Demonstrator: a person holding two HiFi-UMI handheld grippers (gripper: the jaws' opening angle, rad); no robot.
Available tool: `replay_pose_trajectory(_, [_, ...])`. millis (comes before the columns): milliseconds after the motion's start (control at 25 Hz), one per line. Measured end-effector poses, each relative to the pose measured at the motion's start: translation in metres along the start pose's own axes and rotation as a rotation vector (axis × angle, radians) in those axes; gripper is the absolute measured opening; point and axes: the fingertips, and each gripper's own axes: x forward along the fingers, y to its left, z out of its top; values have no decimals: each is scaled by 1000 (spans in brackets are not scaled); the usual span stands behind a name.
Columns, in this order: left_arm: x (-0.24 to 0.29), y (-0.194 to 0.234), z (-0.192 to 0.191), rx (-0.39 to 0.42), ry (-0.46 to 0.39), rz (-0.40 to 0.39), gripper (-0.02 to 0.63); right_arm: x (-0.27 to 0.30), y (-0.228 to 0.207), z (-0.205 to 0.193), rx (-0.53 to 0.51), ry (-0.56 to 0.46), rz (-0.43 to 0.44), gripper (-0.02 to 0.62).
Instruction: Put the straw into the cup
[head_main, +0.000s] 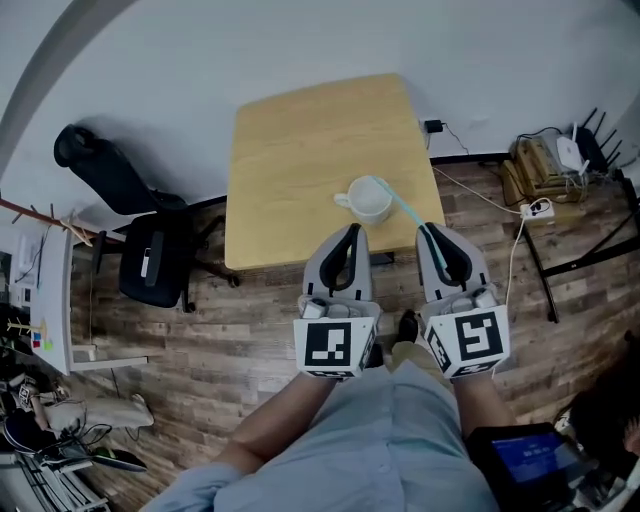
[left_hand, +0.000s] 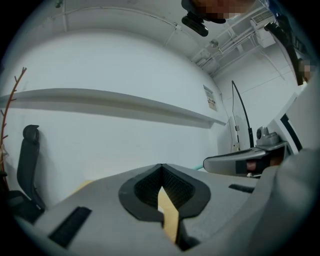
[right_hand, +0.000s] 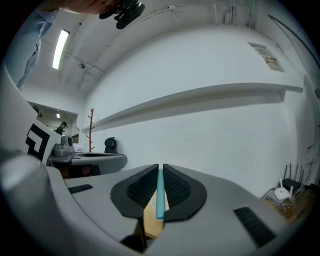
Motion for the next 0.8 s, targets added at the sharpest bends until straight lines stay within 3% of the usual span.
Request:
replay_pose_trajectory(440, [46, 2, 23, 50, -39, 87, -8, 35, -28, 26, -4, -66, 113, 25])
replay_pose_trajectory(800, [47, 4, 21, 59, -34, 152, -8, 44, -34, 32, -21, -80, 173, 25])
